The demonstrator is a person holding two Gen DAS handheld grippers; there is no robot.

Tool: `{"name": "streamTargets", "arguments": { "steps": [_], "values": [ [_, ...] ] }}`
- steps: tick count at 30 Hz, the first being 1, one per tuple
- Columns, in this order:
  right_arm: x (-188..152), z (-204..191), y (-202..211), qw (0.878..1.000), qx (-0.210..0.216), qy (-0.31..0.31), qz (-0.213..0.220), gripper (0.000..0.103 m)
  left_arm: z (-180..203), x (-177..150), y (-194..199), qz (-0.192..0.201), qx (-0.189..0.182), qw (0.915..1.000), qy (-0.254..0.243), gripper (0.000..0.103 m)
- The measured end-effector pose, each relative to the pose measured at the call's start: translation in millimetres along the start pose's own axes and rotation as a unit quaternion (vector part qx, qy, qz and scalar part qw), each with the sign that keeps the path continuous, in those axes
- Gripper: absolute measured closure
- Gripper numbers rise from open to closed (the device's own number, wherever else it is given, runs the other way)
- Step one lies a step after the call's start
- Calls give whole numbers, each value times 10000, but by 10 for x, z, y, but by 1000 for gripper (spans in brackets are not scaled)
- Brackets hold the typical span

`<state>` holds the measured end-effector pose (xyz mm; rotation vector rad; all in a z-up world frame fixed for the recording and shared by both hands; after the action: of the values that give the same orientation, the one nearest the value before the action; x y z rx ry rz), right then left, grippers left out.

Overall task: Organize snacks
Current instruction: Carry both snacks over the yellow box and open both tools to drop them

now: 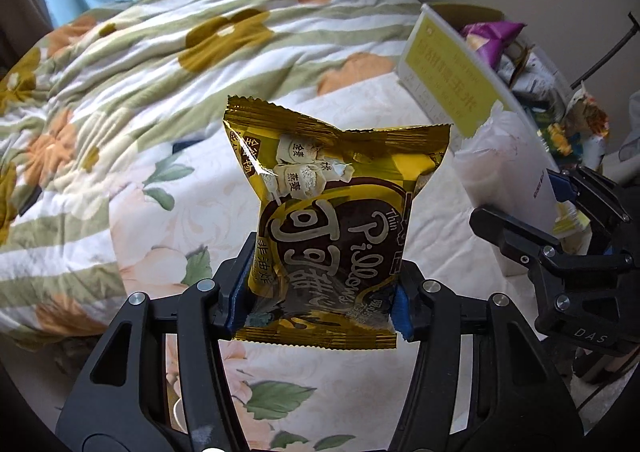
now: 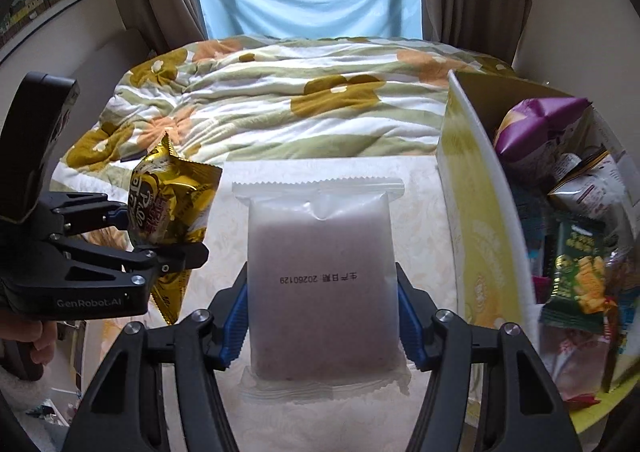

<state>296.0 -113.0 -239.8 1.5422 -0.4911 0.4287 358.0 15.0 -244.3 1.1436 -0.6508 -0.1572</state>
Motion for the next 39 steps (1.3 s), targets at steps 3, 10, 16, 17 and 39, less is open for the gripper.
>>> {"name": "streamTargets", "arguments": {
  "steps": [3,10,16,17,39],
  "values": [
    [126,118,292,10000,-16,-50,55,45,288,219,229,206,-29,9997,-140,51],
    [375,739,887,9989,-44,-268,386,45,1100,757,389,554,-118,9983,-156,51],
    [581,1462,1206,9969,-194,-288,705,45,1889,1232,153,684,-327,9971,-109,51],
    [613,1608,1237,9965,-206,-310,752,45,2011,1308,83,686,-325,9970,-132,51],
    [930,2802,873,9974,531,-218,427,45,2245,1294,-344,918,438,9891,1063,3]
  ]
}}
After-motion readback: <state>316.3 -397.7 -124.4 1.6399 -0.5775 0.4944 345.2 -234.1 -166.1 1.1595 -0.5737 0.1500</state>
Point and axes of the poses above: each gripper's, at about its wrist camera, not at the fingertips, and y roughly against the way its jaws point, z to its right, x to its top, the point moved 5 cm from there along -y, roughly the way its jaws point, and after that the axes turned 7 degrees about -x, right-handed, at the moved point
